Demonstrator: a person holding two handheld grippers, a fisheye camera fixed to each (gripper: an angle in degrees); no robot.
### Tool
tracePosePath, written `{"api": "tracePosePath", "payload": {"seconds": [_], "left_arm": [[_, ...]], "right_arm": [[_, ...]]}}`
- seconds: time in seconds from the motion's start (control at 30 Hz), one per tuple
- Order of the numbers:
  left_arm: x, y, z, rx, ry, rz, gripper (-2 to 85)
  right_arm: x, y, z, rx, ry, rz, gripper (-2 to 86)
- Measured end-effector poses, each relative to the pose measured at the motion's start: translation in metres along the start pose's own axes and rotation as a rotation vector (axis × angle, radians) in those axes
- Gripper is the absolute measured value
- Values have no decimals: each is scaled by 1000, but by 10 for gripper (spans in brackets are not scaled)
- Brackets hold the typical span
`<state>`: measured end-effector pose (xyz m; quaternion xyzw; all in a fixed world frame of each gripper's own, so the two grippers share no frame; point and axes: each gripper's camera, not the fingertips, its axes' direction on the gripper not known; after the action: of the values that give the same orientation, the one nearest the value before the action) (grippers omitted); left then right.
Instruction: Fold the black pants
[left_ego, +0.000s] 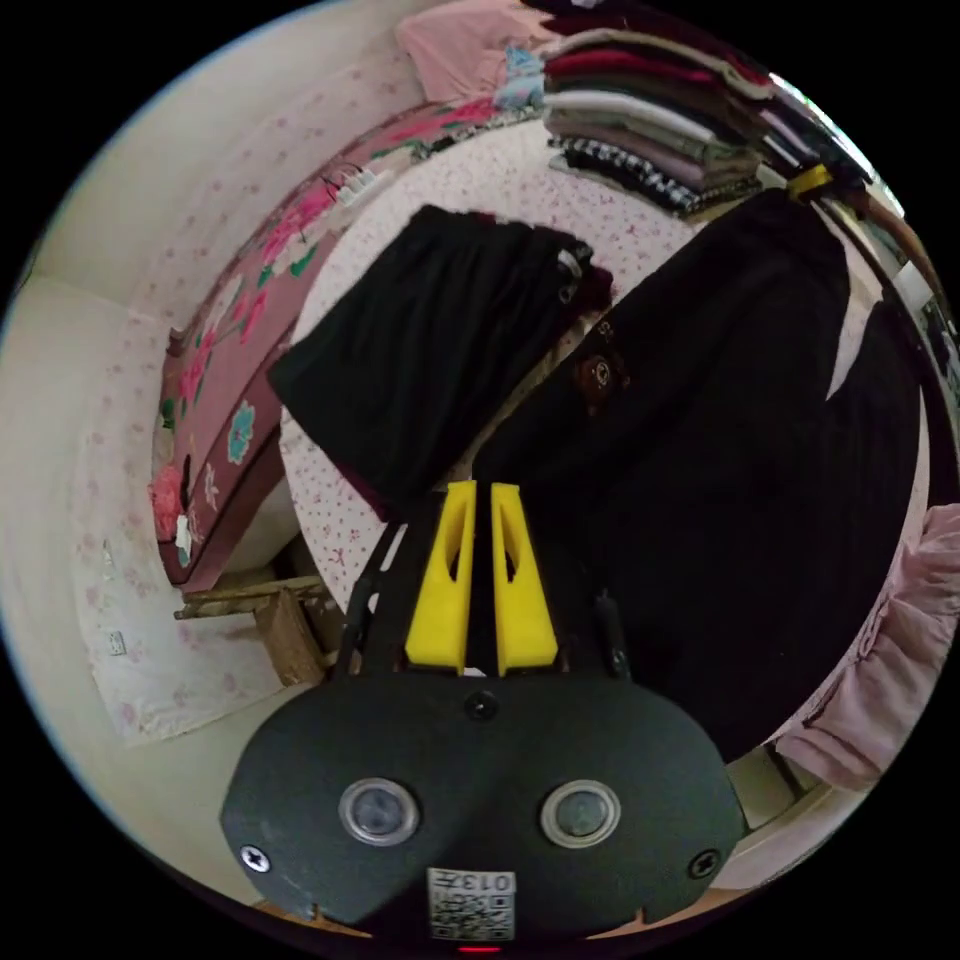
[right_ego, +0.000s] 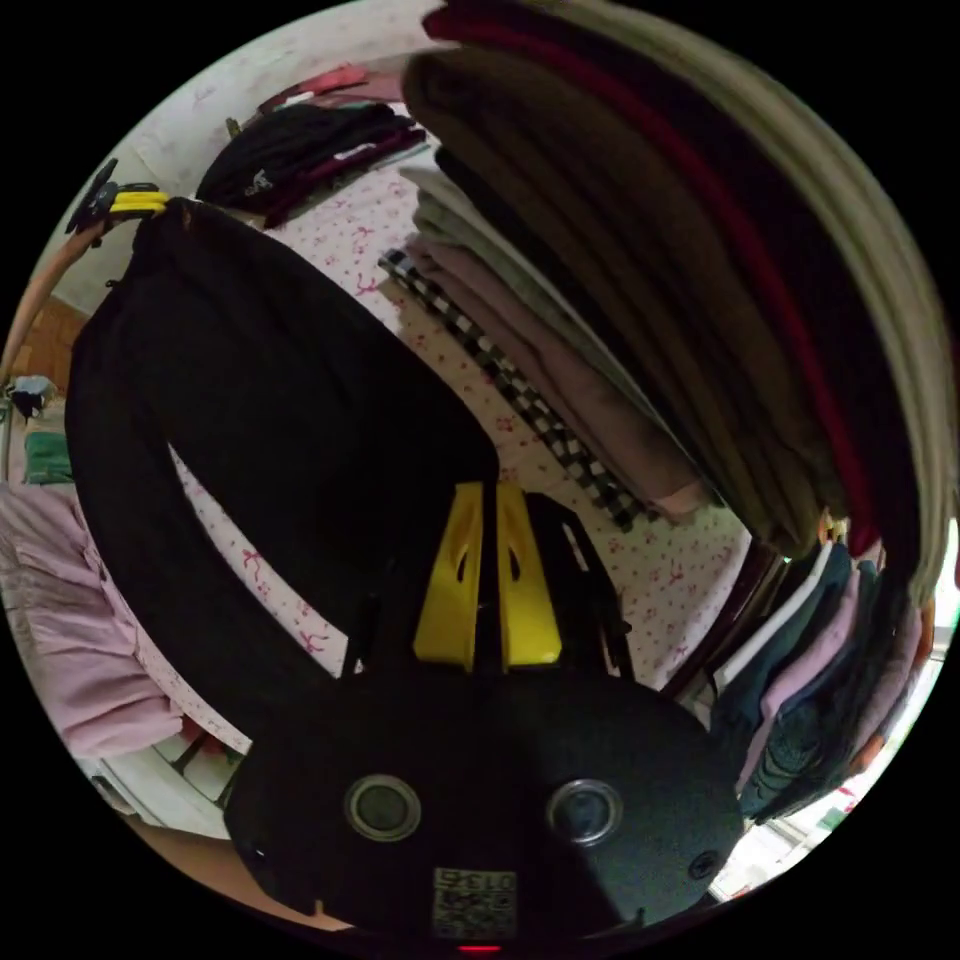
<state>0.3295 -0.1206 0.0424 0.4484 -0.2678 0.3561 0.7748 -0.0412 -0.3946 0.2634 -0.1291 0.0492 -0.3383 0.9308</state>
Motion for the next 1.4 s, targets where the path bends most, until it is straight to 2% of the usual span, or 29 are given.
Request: {"api": "tracePosePath", "payload": {"seconds": [0.17,0.33,0.47,0.57,0.7,0.83,0.97,1.1,1.2,1.27,1.4], "left_arm": [[24,76,-91,201,-34,-50,16],[84,151,-141,277,-106,-12,17],[149,212,-144,205,-97,-1,17],[191,243,-113,101,-42,-12,17],[225,258,-60,6,-8,-8,16],[232,258,-43,-29,5,-2,16],[237,271,-85,43,-55,27,16],[244,287,-85,47,-46,-8,15],[256,289,-45,-47,13,-19,16],[271,286,-34,-91,-32,33,17],[273,288,-42,-96,-41,29,18]], "right_arm": [[-32,74,-76,173,53,37,24],[-96,159,-132,267,150,90,24],[-159,230,-133,254,151,239,26],[-192,271,-104,208,65,383,26],[-227,286,-39,38,64,396,27],[-220,287,-34,-10,59,397,27],[-220,301,-69,70,107,353,28],[-226,325,-70,103,134,402,32],[-224,333,-40,35,70,440,39],[-218,341,-45,71,66,476,45],[-187,379,-84,183,-67,595,67]]}}
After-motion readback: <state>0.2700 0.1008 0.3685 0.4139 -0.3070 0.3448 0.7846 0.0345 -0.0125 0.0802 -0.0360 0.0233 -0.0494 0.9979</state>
